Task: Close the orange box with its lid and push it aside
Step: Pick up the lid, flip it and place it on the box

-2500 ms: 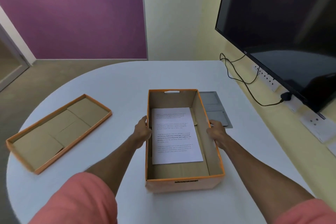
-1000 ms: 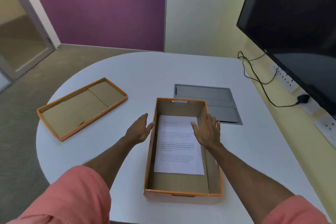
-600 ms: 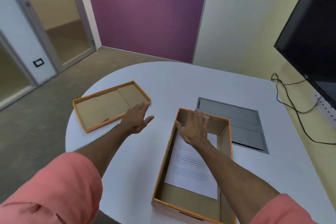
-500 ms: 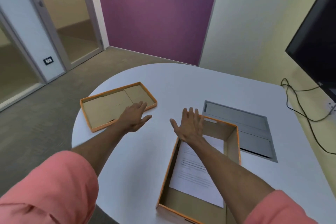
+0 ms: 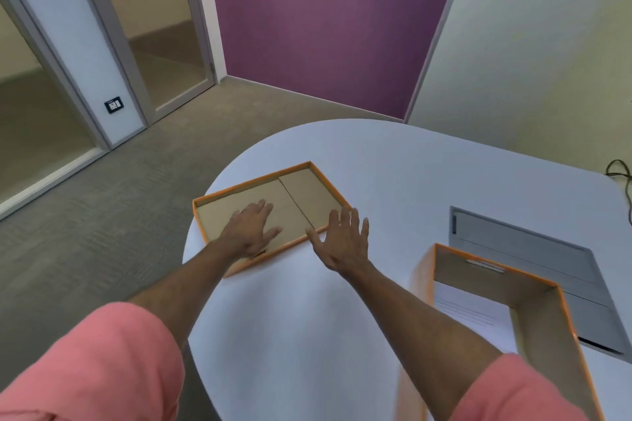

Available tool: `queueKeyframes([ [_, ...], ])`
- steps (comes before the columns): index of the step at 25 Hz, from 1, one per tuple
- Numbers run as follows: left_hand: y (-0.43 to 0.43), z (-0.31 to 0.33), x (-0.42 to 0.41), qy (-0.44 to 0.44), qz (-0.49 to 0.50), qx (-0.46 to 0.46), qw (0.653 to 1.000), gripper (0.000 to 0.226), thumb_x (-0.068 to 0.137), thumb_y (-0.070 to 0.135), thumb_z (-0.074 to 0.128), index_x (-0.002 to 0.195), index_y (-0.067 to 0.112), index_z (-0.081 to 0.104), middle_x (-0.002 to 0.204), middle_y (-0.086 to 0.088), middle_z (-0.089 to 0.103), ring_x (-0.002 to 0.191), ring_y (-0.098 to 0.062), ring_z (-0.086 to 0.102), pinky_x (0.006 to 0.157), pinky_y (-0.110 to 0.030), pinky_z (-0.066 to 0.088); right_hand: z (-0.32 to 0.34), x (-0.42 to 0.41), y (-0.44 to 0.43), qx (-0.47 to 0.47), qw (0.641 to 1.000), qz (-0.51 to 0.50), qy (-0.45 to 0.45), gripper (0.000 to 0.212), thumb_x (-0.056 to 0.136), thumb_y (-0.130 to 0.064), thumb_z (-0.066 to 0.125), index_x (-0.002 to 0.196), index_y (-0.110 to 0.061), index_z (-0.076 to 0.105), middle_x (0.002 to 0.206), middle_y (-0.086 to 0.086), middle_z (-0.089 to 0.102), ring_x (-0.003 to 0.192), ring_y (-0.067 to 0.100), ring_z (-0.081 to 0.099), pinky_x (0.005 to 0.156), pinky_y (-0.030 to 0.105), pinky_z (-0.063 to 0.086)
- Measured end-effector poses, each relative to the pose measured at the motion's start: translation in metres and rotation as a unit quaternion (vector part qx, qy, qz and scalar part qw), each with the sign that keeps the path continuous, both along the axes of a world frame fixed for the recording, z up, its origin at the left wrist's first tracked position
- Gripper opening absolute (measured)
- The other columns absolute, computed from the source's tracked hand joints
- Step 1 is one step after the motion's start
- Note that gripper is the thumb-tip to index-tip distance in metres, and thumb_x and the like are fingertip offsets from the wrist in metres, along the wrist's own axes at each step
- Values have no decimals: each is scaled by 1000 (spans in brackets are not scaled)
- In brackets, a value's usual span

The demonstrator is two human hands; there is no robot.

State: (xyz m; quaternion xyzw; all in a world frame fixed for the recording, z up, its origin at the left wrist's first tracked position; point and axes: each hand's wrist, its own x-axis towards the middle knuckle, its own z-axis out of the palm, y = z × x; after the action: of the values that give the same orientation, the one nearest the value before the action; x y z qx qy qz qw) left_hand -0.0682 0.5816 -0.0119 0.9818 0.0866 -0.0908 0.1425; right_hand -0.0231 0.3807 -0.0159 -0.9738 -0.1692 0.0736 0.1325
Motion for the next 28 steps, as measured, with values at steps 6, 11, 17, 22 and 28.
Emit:
queueKeyframes([
  [6,81,-51,43,29,-5,-5,1000,69,98,50,36,154,13,18,164,-8,9,151,-23,10,123,-46,11,-45,31,82,-35,999,-9,39,78,93,-59,35,151,-7,23,161,16,18,150,32,9,120,54,7],
  [11,107,-95,68,62,-23,-19,998,74,96,45,47,154,12,15,165,-8,5,152,-25,9,122,-41,19,-97,41,128,-55,995,0,84,76,95,-57,32,151,-7,21,161,18,15,150,33,9,120,53,8],
  [17,119,-138,84,115,-54,-14,992,78,95,51,41,155,16,5,165,-5,-4,152,-27,2,123,-49,12,-143,58,158,-63,984,-24,164,80,95,-60,28,155,-13,5,163,19,1,151,36,-3,120,53,0],
  [22,111,-161,77,110,-75,17,991,76,96,58,26,155,17,3,165,-5,-7,152,-29,-2,122,-50,10,-161,63,152,-102,981,2,163,79,94,-65,21,155,-20,1,163,19,-8,150,38,-8,118,56,-7],
  [28,67,-158,54,89,-79,82,990,77,94,62,22,155,19,4,165,-8,0,150,-32,8,113,-52,20,-152,85,101,-138,974,90,157,79,93,-65,27,155,-23,1,163,16,-7,151,35,-4,118,55,-2],
])
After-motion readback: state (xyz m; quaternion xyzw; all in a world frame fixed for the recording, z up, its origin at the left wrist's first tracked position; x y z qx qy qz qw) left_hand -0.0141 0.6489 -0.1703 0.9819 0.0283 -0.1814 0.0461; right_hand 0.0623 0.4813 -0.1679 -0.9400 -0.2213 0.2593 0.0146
